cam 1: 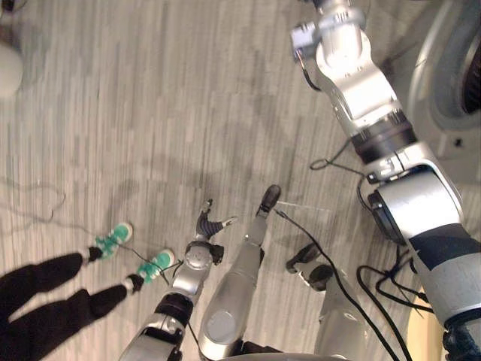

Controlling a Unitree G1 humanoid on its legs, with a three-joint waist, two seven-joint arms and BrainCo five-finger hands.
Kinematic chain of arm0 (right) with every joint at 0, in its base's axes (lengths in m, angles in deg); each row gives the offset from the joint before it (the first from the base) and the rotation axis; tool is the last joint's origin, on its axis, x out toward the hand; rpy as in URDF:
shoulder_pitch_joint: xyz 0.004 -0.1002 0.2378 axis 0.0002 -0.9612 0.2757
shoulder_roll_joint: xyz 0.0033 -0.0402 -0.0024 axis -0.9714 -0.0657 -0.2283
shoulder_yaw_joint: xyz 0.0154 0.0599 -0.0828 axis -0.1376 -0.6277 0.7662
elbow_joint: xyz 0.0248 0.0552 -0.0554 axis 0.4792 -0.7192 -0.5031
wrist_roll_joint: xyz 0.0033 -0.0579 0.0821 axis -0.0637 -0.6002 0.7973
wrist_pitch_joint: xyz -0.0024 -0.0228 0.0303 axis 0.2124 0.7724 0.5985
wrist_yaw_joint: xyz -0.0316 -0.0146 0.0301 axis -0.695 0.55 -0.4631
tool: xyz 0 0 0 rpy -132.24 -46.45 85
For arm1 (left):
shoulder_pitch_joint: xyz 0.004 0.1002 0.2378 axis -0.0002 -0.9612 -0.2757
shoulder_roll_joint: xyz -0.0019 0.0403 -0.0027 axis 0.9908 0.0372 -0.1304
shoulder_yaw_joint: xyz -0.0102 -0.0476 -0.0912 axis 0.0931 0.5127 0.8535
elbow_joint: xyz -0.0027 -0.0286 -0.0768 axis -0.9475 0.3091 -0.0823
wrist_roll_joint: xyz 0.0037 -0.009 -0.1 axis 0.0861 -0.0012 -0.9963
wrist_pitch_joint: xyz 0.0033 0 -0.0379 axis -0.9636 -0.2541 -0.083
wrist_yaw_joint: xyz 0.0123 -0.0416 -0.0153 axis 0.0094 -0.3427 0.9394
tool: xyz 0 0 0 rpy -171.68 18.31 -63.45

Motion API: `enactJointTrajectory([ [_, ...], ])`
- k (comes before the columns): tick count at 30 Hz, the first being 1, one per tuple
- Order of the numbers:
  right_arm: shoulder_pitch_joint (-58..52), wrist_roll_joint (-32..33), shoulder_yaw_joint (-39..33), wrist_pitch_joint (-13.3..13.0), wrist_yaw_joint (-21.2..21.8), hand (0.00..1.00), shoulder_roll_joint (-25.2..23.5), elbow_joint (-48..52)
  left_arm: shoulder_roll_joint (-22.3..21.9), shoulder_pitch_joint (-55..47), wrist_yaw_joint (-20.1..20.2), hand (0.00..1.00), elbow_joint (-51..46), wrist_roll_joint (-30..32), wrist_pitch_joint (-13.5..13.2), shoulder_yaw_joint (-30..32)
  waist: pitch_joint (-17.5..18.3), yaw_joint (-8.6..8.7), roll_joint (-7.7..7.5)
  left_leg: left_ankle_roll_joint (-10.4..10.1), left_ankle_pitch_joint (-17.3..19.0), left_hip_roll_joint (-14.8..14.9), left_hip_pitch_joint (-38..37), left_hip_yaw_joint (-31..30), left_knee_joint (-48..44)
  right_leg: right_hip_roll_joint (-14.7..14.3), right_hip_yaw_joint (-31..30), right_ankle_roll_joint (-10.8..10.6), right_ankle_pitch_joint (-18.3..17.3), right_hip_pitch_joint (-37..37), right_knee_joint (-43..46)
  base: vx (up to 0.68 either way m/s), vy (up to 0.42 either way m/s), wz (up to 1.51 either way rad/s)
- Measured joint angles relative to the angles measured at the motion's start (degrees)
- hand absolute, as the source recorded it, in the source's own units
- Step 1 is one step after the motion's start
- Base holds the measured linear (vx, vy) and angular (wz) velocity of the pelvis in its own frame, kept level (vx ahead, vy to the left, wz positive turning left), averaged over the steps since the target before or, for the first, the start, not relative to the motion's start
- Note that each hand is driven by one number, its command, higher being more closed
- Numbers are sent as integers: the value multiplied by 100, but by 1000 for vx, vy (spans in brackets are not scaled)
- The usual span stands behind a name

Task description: Pick up the laundry basket with both hands and put the clothes into the washing machine.

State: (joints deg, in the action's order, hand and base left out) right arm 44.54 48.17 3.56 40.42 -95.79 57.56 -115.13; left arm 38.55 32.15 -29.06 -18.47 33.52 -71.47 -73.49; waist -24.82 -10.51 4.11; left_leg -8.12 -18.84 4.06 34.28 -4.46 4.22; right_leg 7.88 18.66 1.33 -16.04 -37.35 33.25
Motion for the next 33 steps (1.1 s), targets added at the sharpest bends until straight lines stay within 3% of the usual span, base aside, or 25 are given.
enactJointTrajectory([
  [3,-1112,-514,-200,110,131,0,-65,195,226,558,-137,0,128,-121,25,229,-84,334,-143,211,157,175,-161,390,-28,-245,-417,5,254,-6,-232,-62,-18,-88],
  [5,-1919,-884,-366,109,301,0,-202,483,615,1076,-207,0,373,-191,89,324,-183,601,-318,239,177,204,-246,643,-28,-302,-646,-17,329,-44,-255,-12,-21,-49],
  [6,-2073,-961,-393,109,361,0,-251,490,739,1197,-211,0,400,-218,105,325,-193,690,-336,243,180,207,-251,664,-29,-308,-671,-26,344,-52,-264,-7,-24,-39],
  [11,-3520,-1189,-779,82,651,0,-449,1602,1717,2054,-279,0,572,-239,216,513,-247,887,-436,356,392,387,-286,1161,-45,-546,-1072,-80,641,-141,-557,4,10,-53],
  [12,-3906,-1176,-993,44,708,0,-598,2071,2096,2306,-314,0,605,-240,246,643,-291,947,-516,390,467,441,-283,1361,-105,-612,-1231,-105,760,-159,-694,6,17,-60],
  [15,-4473,-1097,-1502,-168,684,0,-783,3063,2711,2786,-306,0,611,-242,317,816,-325,981,-608,448,679,611,-62,1750,-394,-773,-1507,-210,1102,-203,-1183,3,23,-74],
  [19,-4703,-873,-2122,-395,353,0,-959,3952,2986,3595,-294,0,601,-142,407,1022,-377,1027,-707,519,969,782,485,1903,-973,-861,-1611,-294,1537,-315,-1701,25,45,-39],
  [22,-4931,-802,-2254,-548,232,0,-1070,4384,3065,3853,-295,0,531,10,471,1072,-396,1130,-745,555,1076,865,899,1855,-1310,-869,-1479,-297,1577,-453,-1755,44,20,11],
  [28,-5283,-777,-2440,-589,48,0,-1252,4582,3070,3912,-311,0,467,356,819,1451,-451,1090,-851,551,1098,888,1178,1790,-1437,-821,-1213,-312,1490,-672,-1517,54,-18,15],
  [33,-5649,-776,-2476,-716,47,0,-1253,4853,3069,3903,-398,0,77,625,893,1782,-457,1075,-864,546,1107,888,1235,1778,-1520,-774,-1026,-275,1440,-643,-1444,38,-24,15],
])
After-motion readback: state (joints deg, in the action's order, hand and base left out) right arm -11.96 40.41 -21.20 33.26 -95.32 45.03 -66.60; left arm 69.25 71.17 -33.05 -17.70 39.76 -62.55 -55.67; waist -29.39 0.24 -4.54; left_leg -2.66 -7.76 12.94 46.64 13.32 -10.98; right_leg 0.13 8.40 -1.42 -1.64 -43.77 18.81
